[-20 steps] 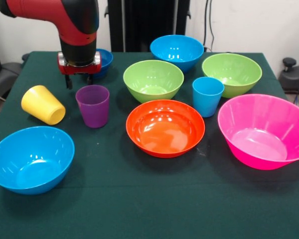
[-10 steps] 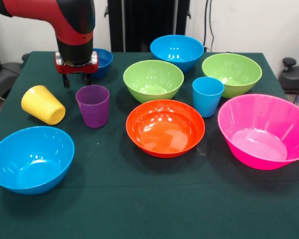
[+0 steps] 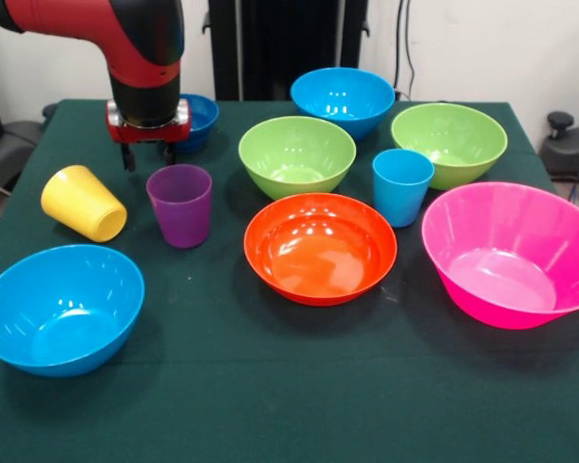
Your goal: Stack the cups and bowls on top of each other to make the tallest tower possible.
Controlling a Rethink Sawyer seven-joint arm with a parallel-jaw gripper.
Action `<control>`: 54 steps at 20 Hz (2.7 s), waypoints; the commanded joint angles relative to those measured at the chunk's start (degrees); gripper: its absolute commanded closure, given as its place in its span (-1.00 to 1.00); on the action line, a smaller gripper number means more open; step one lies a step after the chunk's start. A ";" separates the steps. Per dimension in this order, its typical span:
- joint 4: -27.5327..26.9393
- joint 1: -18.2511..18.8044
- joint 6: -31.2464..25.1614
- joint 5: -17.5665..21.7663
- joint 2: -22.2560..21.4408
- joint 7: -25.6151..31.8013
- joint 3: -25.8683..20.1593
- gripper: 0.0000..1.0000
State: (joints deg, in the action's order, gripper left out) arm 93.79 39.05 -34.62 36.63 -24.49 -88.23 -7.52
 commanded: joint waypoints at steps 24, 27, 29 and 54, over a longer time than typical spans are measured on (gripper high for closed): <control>-1.53 -0.43 -3.80 0.05 -4.14 6.31 -6.44 -1.00; -2.04 -0.79 -5.58 -0.01 -4.74 7.52 -6.76 -1.00; -2.32 -1.03 -7.12 -0.53 -5.36 7.58 -6.81 -1.00; -4.58 0.06 -16.26 -0.89 -7.09 10.94 -10.17 -1.00</control>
State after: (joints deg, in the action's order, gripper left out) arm 93.51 39.05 -45.02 36.19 -32.42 -88.23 -12.01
